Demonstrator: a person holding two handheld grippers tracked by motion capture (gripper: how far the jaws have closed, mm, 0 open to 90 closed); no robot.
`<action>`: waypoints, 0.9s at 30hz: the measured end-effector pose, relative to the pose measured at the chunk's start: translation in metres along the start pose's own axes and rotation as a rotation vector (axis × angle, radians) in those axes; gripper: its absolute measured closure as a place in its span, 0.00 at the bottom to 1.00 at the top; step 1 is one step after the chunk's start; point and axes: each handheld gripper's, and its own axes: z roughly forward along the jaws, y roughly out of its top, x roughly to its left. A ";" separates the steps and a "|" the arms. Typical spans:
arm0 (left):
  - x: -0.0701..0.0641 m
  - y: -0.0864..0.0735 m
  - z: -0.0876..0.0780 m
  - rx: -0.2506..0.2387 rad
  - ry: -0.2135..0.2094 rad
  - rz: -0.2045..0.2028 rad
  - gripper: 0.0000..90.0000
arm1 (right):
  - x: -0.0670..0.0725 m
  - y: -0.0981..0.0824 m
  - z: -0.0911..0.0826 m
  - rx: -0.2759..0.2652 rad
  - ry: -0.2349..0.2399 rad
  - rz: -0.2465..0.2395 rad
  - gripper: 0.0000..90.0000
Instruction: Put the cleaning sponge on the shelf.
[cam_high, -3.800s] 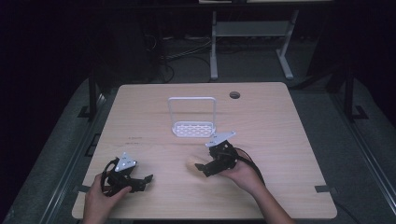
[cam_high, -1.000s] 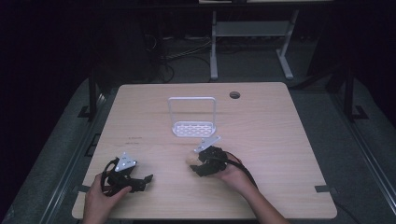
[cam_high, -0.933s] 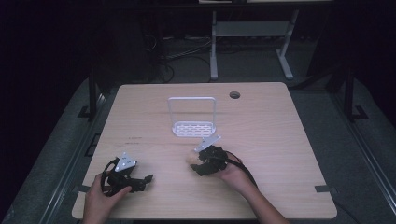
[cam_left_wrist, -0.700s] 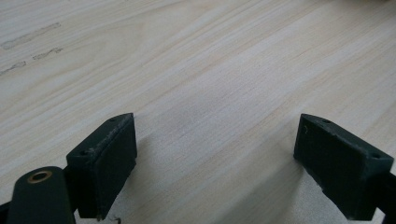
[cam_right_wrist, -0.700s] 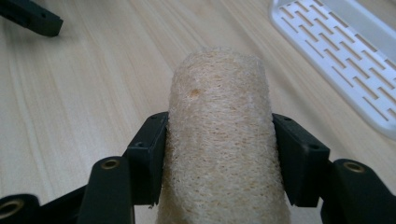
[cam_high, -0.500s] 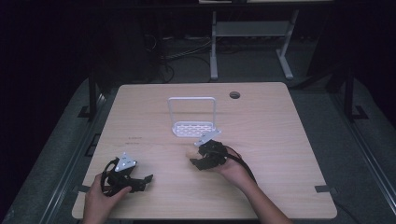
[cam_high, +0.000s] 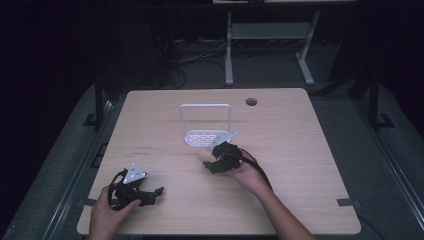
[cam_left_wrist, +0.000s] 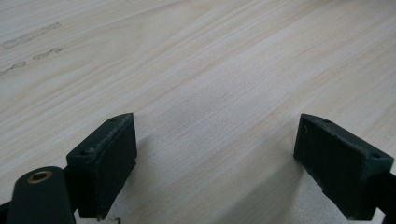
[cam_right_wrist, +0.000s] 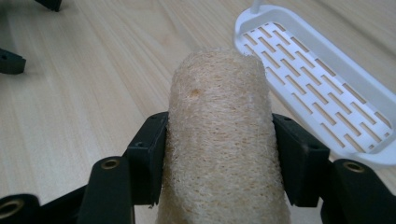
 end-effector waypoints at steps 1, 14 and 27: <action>0.000 0.000 0.000 0.000 0.000 0.000 0.14 | -0.001 0.001 0.000 -0.001 -0.004 0.001 0.45; 0.000 0.000 0.000 0.000 0.000 0.000 0.14 | -0.009 0.011 0.005 -0.011 -0.028 0.014 0.45; 0.000 0.000 0.000 0.001 0.001 0.001 0.14 | -0.021 0.021 0.018 -0.014 -0.058 0.034 0.45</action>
